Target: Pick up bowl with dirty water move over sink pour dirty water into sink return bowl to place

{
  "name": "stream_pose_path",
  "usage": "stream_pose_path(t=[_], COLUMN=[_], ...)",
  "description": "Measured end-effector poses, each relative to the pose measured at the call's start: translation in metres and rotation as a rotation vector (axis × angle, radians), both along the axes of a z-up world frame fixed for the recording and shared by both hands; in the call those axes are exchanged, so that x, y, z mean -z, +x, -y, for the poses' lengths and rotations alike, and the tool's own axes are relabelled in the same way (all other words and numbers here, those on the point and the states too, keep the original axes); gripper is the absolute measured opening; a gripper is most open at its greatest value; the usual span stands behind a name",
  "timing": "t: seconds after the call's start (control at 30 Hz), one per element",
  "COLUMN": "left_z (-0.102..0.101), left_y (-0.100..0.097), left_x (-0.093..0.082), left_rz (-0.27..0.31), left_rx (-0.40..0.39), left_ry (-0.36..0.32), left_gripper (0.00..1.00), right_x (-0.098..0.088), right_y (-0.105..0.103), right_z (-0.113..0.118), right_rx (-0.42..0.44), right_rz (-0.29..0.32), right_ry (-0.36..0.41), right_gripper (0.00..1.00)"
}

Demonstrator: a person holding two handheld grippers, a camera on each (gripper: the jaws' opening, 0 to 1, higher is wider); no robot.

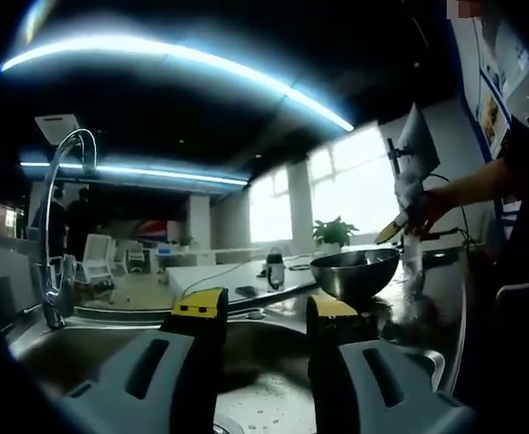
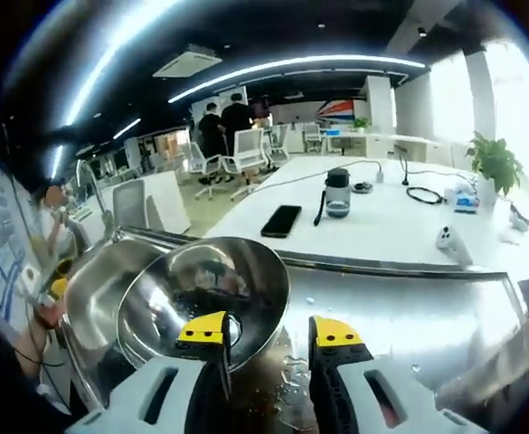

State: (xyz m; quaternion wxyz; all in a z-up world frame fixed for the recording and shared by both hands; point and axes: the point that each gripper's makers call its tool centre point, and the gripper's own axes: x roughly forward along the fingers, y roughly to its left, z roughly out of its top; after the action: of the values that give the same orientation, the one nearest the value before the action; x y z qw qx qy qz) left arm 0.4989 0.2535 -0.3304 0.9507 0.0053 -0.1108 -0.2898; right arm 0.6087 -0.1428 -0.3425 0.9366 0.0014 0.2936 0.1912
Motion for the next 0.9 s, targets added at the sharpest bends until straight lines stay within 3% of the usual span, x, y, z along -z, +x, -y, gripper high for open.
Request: stream_pose_path(t=[0.17,0.37,0.53,0.6,0.7,0.9], left_z=[0.001,0.002,0.001,0.001,0.001,0.000], left_y=[-0.001,-0.001,-0.001,-0.001,-0.001,-0.002], left_x=[0.000,0.001,0.000,-0.001,-0.001,-0.001], left_rz=[0.002,0.001,0.006,0.007,0.008,0.014], left_rx=[0.008,0.012,0.006,0.006,0.007,0.005], left_ry=[0.002,0.005,0.004,0.002,0.002,0.005], left_gripper=[0.34,0.34,0.34,0.34,0.34,0.34], right_x=[0.007,0.008,0.010,0.016,0.021,0.026], right_y=[0.001,0.005,0.009,0.007,0.012,0.012], right_z=[-0.002,-0.001,-0.003,0.000,0.002,-0.003], right_rx=[0.016,0.058,0.056,0.067,0.064,0.067], right_rz=[-0.055,-0.153,-0.209,-0.268,-0.297,-0.341], right_ry=[-0.029,0.015,-0.013,-0.047,-0.088,-0.079], right_gripper=[0.26,0.26,0.26,0.23,0.21,0.20])
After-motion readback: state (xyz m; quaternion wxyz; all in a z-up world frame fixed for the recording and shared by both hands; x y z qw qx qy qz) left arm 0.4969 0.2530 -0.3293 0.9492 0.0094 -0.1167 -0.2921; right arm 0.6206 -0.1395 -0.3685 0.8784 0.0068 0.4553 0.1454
